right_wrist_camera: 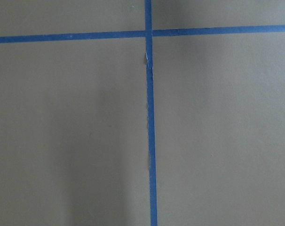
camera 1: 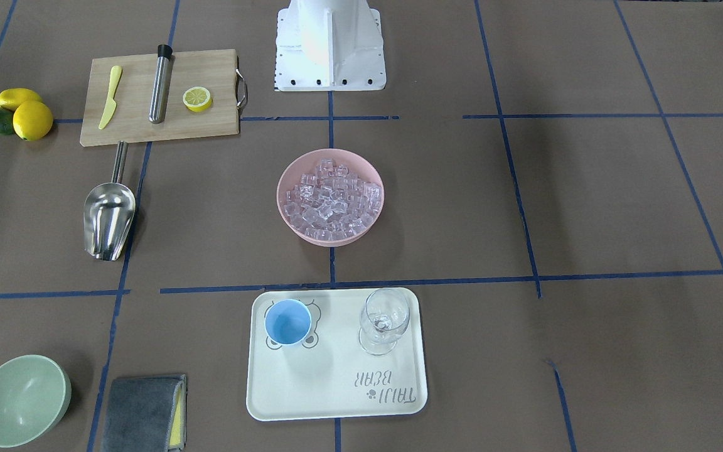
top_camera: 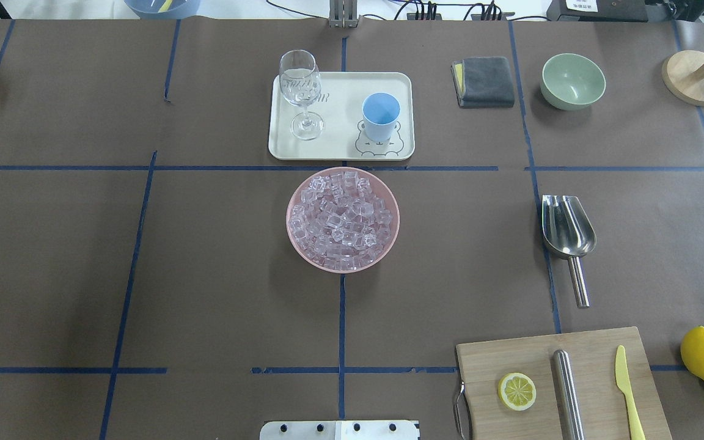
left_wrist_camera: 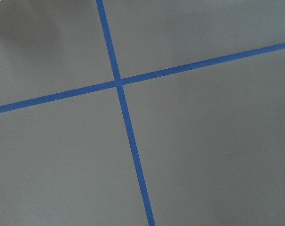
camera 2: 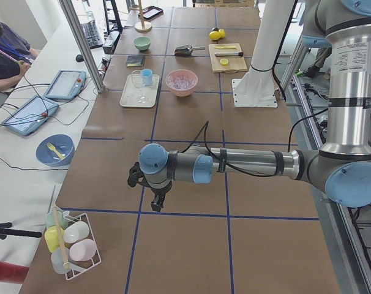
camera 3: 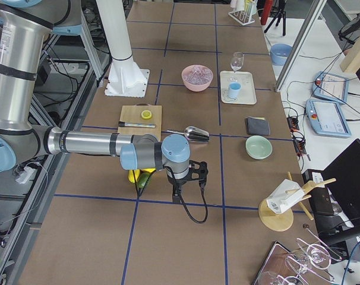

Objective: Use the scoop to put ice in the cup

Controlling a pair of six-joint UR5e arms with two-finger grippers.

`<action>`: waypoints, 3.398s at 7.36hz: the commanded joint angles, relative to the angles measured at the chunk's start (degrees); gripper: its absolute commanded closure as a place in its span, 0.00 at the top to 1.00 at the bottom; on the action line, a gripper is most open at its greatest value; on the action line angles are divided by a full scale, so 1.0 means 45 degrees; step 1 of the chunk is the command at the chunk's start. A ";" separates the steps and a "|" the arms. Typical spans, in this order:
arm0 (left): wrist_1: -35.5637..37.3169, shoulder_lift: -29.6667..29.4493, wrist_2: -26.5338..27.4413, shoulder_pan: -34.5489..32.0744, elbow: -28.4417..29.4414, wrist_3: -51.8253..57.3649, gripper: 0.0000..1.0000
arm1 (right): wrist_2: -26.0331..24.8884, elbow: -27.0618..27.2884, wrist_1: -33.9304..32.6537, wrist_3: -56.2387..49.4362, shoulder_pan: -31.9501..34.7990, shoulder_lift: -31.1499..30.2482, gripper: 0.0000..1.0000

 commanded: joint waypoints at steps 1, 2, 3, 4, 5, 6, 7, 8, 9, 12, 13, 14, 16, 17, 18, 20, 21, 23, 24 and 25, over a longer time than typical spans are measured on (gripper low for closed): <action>-0.0019 -0.0022 0.0596 0.0000 -0.0178 -0.0001 1.00 | 0.0035 0.0036 0.0000 0.0031 -0.0014 0.0020 1.00; -0.0019 -0.0119 0.1413 0.0020 -0.0313 -0.0001 1.00 | 0.0035 0.0075 0.0000 0.0050 0.0005 0.0059 1.00; -0.0019 -0.0120 0.1402 0.0020 -0.0392 -0.0001 1.00 | 0.0055 0.0211 0.0000 0.0050 0.0005 0.0079 1.00; -0.0019 -0.0139 0.1402 0.0020 -0.0354 0.0018 1.00 | 0.0055 0.0444 0.0000 0.0031 -0.0014 0.0079 1.00; -0.0058 -0.0159 0.1422 0.0020 -0.0354 0.0038 1.00 | 0.0055 0.0446 0.0019 0.0031 -0.0014 0.0156 1.00; -0.0426 -0.0159 0.1344 0.0020 -0.0334 -0.0020 1.00 | 0.0055 0.0620 0.0020 0.0031 -0.0014 0.0215 1.00; -0.0836 -0.0178 0.1344 0.0020 -0.0238 -0.0117 1.00 | 0.0055 0.0854 0.0020 0.0108 -0.0034 0.0332 1.00; -0.0859 -0.0546 0.1363 0.0020 -0.0198 -0.0118 1.00 | 0.0093 0.0799 -0.0019 0.0147 -0.0034 0.0720 1.00; -0.0879 -0.0685 0.1421 0.0039 -0.0236 -0.0080 1.00 | 0.0113 0.0798 -0.0019 0.0148 -0.0034 0.0743 1.00; -0.1093 -0.2364 0.1402 0.0098 0.0467 -0.0138 1.00 | 0.0074 0.0837 0.0020 0.0089 -0.0073 0.0801 1.00; -0.1732 -0.2578 0.1422 0.0098 0.0505 -0.0118 1.00 | 0.0094 0.0837 0.0020 0.0070 -0.0073 0.0802 1.00; -0.3053 -0.2600 0.1422 0.0175 0.0544 -0.0099 1.00 | 0.0094 0.0818 0.0116 0.0050 -0.0073 0.0782 1.00; -0.4778 -0.2639 0.1363 0.0544 0.0759 -0.0118 1.00 | 0.0094 0.0817 0.0488 0.0225 -0.0442 0.0801 1.00; -0.5210 -0.2639 0.1305 0.0683 0.0721 -0.0099 1.00 | 0.0074 0.0875 0.0566 0.0903 -0.0850 0.1150 1.00; -0.5988 -0.2639 0.1266 0.1071 0.0604 -0.0137 1.00 | 0.0094 0.0876 0.0567 0.1799 -0.1222 0.1540 1.00; -0.8595 -0.2852 0.1304 0.3230 0.0623 -0.0138 1.00 | 0.0035 0.0954 0.0586 0.2100 -0.2100 0.1932 1.00; -0.9638 -0.2893 0.1324 0.4441 0.0623 -0.0176 1.00 | -0.0061 0.1244 0.0586 0.2101 -0.2549 0.2012 1.00; -1.0095 -0.3417 0.1324 0.6221 0.0817 -0.0157 1.00 | -0.0082 0.1325 0.0586 0.2527 -0.3409 0.2538 1.00; -1.0155 -0.3904 0.1324 0.7236 0.1069 -0.0041 1.00 | -0.0101 0.1693 0.0586 0.4058 -0.3954 0.2656 1.00; -1.0369 -0.4527 0.1343 0.7923 0.1478 -0.0079 1.00 | -0.0856 0.2102 0.0586 0.5446 -0.4714 0.2947 1.00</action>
